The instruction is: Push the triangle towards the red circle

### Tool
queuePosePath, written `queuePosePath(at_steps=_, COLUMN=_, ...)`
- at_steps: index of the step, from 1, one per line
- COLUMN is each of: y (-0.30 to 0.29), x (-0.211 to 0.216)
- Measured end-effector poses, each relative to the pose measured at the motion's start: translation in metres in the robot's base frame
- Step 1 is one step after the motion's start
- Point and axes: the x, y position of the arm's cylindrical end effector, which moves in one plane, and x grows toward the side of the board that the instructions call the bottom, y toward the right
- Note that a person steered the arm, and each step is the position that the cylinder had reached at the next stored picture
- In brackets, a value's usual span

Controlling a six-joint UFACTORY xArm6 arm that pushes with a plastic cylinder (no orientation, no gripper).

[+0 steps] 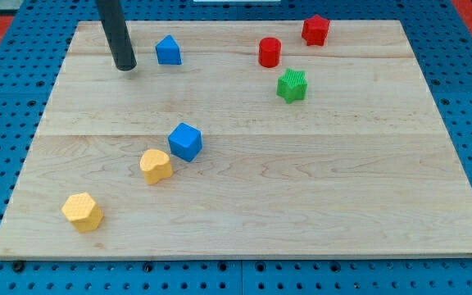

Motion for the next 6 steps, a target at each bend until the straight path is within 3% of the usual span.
queuePosePath(at_steps=1, y=0.066, x=-0.05)
queuePosePath(at_steps=2, y=0.112, x=-0.059)
queuePosePath(at_steps=3, y=0.112, x=-0.058)
queuePosePath(at_steps=4, y=0.053, x=-0.02)
queuePosePath(at_steps=5, y=0.105, x=-0.02)
queuePosePath(at_steps=6, y=0.117, x=-0.033)
